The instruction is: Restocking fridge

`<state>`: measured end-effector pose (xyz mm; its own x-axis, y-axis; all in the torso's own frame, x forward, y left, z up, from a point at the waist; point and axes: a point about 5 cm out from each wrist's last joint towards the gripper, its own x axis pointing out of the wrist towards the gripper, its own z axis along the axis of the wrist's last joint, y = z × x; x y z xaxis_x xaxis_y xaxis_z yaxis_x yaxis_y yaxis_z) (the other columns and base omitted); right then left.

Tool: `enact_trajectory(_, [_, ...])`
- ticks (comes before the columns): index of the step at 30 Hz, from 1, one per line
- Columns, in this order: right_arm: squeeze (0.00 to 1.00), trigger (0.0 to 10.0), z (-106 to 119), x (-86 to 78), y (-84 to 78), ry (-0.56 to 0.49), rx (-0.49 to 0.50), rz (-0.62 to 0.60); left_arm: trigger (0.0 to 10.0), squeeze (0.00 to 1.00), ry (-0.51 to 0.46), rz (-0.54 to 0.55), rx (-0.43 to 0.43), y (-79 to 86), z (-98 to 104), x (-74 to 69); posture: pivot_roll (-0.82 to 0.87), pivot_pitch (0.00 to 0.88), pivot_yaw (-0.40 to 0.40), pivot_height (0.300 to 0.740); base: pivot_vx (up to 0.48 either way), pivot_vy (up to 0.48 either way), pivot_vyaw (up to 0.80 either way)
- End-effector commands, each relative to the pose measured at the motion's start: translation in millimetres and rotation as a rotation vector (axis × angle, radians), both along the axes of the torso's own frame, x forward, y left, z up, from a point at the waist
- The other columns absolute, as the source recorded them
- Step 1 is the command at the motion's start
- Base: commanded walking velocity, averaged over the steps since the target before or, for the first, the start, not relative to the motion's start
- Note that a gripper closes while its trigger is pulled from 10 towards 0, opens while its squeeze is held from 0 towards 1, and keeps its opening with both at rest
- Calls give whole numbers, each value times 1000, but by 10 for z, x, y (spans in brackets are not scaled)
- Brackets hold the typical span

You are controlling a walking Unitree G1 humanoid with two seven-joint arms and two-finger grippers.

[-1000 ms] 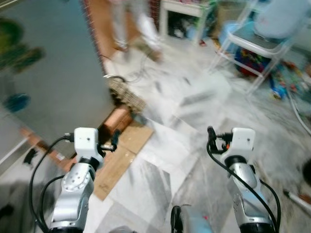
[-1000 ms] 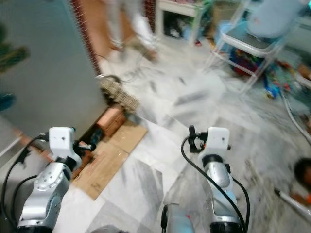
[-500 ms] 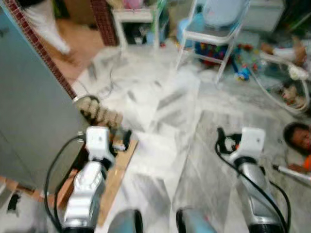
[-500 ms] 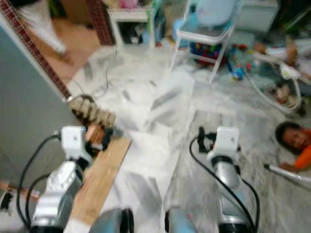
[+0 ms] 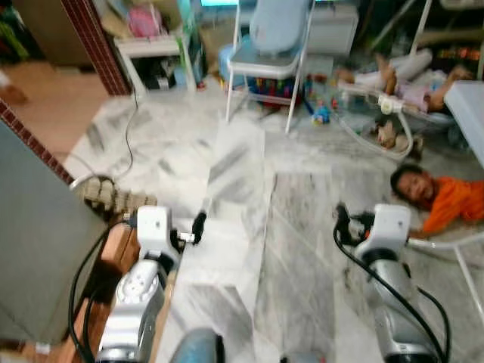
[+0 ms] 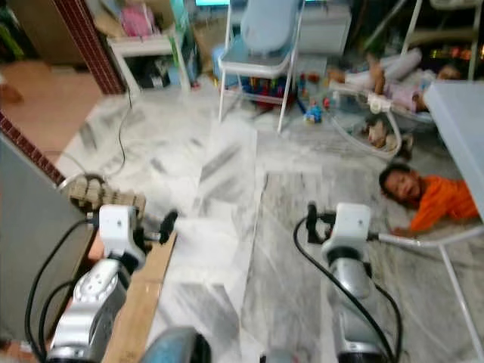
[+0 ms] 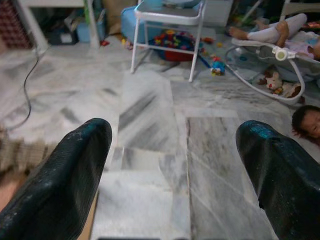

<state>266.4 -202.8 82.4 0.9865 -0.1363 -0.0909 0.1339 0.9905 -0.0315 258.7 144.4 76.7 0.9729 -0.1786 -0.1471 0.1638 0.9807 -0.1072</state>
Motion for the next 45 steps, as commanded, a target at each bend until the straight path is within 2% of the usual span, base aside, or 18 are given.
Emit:
enact_trajectory(1, [0, 10000, -21, -19, 44, 6, 13, 5, 10000, 0, -11, 6, 14, 47, 33, 17, -54, 159, 75, 740, 281, 349, -800])
enact_trajectory(11, [0, 10000, -16, -12, 45, 4, 13, 2, 10000, 0, -14, 2, 16, 43, 38, 25, -55, 158, 76, 740, 295, 313, -800])
enact_trajectory(26, [0, 10000, 29, -7, 52, -18, -28, 10, 10000, 0, -21, 0, 14, 30, 48, 34, -58, 160, 76, 740, 266, 0, -800])
enact_trajectory(33, [0, 10000, 28, -13, 52, -19, -29, 8, 10000, 0, -28, 1, 5, 22, 57, 37, -59, 161, 78, 740, 0, 0, -800])
enact_trajectory(35, [0, 10000, 92, -11, 68, -54, -70, 26, 10000, 0, -41, -8, -10, 13, 89, 46, -61, 160, 76, 740, 0, 0, 0])
enact_trajectory(41, [0, 10000, 261, -16, 101, -132, -131, 26, 10000, 0, -91, 40, 56, 141, 194, 124, -77, 140, 81, 740, 0, 0, 0])
enact_trajectory(45, [0, 10000, 361, -100, 31, -168, -141, -15, 10000, 0, -129, 74, 31, 302, 296, 126, -88, 103, 85, 740, 0, 0, 0])
